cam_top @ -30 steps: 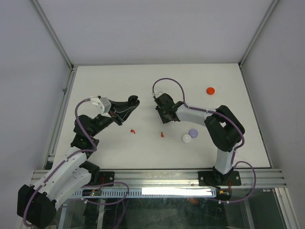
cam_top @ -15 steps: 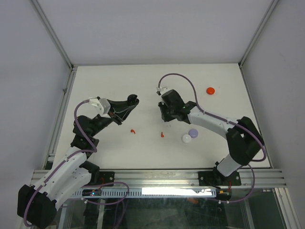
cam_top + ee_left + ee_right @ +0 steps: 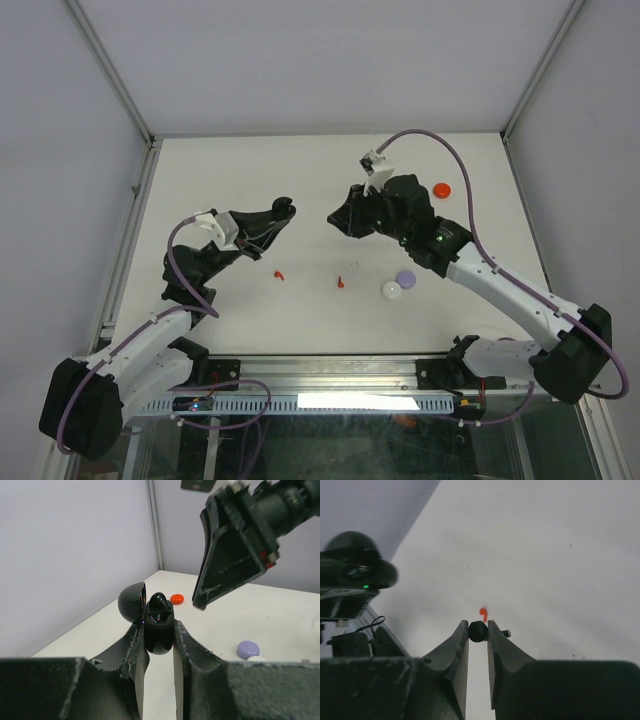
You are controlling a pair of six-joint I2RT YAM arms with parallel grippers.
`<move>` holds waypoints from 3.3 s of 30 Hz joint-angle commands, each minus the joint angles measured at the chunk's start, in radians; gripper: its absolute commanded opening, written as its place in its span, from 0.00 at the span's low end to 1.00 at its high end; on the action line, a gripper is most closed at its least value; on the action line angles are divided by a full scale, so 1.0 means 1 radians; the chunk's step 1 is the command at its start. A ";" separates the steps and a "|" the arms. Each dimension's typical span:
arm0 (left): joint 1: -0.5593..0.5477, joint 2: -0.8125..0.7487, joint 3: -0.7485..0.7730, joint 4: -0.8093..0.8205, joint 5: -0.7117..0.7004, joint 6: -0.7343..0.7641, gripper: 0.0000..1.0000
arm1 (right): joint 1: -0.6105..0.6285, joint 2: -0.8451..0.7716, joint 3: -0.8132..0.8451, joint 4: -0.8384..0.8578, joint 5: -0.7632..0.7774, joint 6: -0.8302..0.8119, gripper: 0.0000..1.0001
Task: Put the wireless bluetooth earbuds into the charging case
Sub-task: Pick up the earbud from the center of the board, then place the earbud in the charging case.
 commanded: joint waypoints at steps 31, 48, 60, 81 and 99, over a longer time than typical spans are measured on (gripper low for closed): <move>0.009 0.172 0.006 0.496 0.183 0.007 0.00 | 0.131 -0.035 -0.094 0.689 -0.228 0.487 0.14; 0.009 0.138 0.008 0.446 0.197 0.009 0.00 | 0.144 -0.037 -0.113 0.731 -0.140 0.479 0.14; 0.009 0.141 0.009 0.456 0.187 -0.008 0.00 | 0.144 -0.018 -0.099 0.698 -0.157 0.492 0.14; 0.009 0.134 0.000 0.473 0.167 -0.024 0.00 | 0.147 -0.052 -0.130 0.626 -0.122 0.521 0.14; 0.009 0.128 -0.007 0.497 0.172 -0.042 0.00 | 0.146 -0.068 -0.158 0.625 0.004 0.535 0.19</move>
